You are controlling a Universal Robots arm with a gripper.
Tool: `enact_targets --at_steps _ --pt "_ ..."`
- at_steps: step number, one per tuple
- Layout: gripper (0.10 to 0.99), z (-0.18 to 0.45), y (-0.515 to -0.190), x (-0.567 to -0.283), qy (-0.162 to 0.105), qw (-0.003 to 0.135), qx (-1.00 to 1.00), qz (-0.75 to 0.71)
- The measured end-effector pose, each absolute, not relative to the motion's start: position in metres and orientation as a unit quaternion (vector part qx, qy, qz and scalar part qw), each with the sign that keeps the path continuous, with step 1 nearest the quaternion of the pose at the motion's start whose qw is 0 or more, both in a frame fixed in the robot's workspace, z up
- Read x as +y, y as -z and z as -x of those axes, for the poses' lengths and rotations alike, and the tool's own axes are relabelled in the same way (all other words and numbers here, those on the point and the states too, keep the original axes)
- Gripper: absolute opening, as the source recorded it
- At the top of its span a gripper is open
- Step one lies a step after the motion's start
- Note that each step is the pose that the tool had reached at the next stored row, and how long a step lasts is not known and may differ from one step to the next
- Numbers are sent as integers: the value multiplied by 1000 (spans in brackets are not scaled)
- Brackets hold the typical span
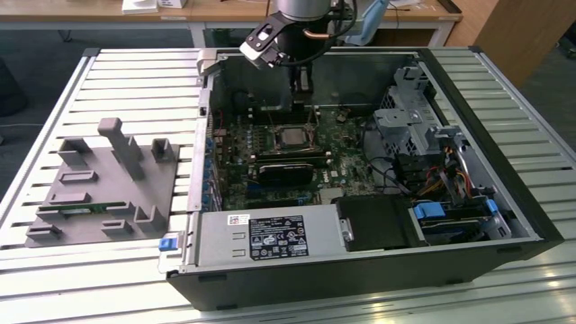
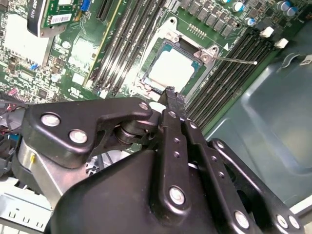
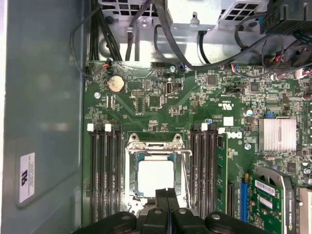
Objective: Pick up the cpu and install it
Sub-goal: 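Close the cpu cover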
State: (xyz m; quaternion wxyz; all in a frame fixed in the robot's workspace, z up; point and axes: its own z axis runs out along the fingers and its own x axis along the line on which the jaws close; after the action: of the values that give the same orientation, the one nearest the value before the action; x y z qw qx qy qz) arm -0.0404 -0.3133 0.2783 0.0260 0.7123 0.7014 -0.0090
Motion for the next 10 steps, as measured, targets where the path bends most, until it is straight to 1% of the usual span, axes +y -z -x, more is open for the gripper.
enact_targets --at_steps 10 --pt "106 38 -285 -313 9 26 701 -712"
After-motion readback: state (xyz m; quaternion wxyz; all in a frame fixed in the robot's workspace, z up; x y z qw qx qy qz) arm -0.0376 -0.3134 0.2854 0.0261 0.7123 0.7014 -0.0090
